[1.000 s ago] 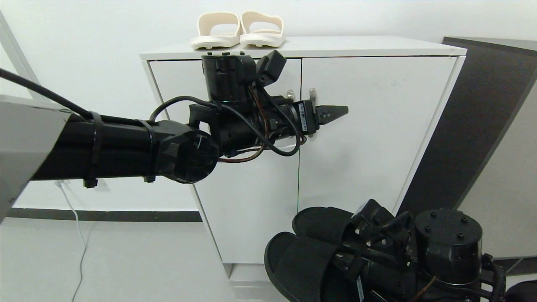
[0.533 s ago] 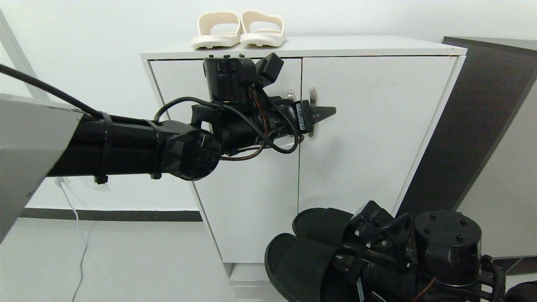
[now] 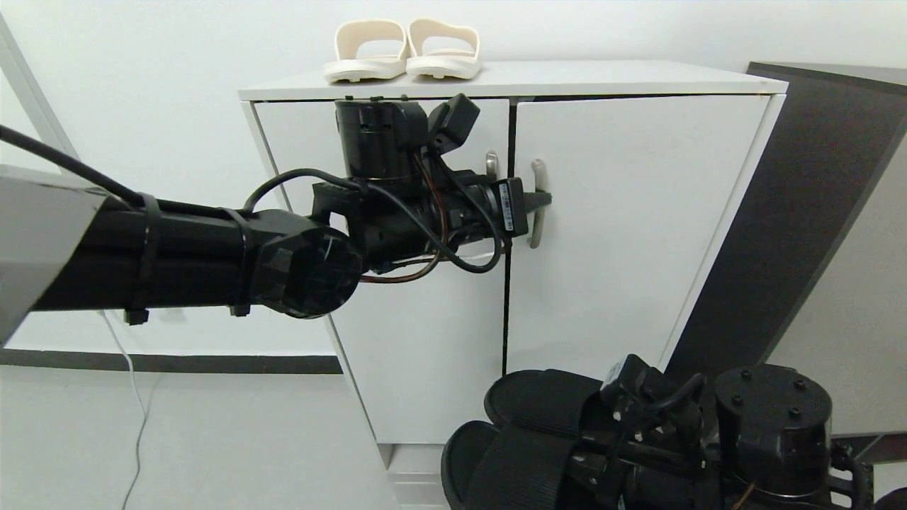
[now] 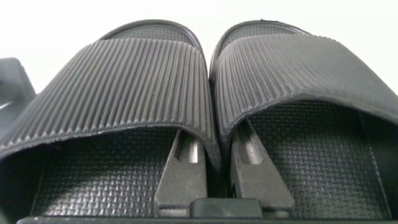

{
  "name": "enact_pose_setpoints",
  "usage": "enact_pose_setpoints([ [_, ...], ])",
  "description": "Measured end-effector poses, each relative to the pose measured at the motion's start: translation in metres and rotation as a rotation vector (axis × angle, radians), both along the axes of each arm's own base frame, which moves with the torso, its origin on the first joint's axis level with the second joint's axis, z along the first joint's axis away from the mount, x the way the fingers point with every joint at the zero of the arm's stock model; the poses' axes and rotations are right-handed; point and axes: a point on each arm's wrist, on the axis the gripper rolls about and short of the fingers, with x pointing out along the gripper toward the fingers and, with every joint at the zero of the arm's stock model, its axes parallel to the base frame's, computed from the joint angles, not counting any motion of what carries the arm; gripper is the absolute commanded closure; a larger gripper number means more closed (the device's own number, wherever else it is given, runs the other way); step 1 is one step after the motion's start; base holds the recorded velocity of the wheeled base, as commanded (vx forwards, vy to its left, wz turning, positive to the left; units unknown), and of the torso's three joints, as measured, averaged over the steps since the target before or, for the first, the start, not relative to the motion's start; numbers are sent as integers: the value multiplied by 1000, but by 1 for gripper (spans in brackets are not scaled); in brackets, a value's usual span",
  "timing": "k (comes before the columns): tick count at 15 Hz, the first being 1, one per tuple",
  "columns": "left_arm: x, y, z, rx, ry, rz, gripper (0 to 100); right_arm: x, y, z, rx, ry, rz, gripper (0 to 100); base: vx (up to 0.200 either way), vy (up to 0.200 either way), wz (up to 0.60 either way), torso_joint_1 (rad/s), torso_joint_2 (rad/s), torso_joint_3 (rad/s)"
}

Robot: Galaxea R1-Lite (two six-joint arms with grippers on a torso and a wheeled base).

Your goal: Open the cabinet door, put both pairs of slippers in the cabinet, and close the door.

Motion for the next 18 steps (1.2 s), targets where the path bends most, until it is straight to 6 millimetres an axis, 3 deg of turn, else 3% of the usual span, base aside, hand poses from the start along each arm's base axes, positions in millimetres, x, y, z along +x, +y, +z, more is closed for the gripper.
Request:
enact_pose_setpoints([
  [4,-24,4,2,10,15,-33,100,-15,-8,1,6,7,127,100,0,0,0,0,0,0],
  [11,-68,21,8,-21,-21,-90,100,-25,-12,-1,-17,-12,164,100,0,0,0,0,0,0],
  [18,-51,32,5,-37,-6,-58,100,-33,-11,-6,-42,-13,200,100,0,0,0,0,0,0],
])
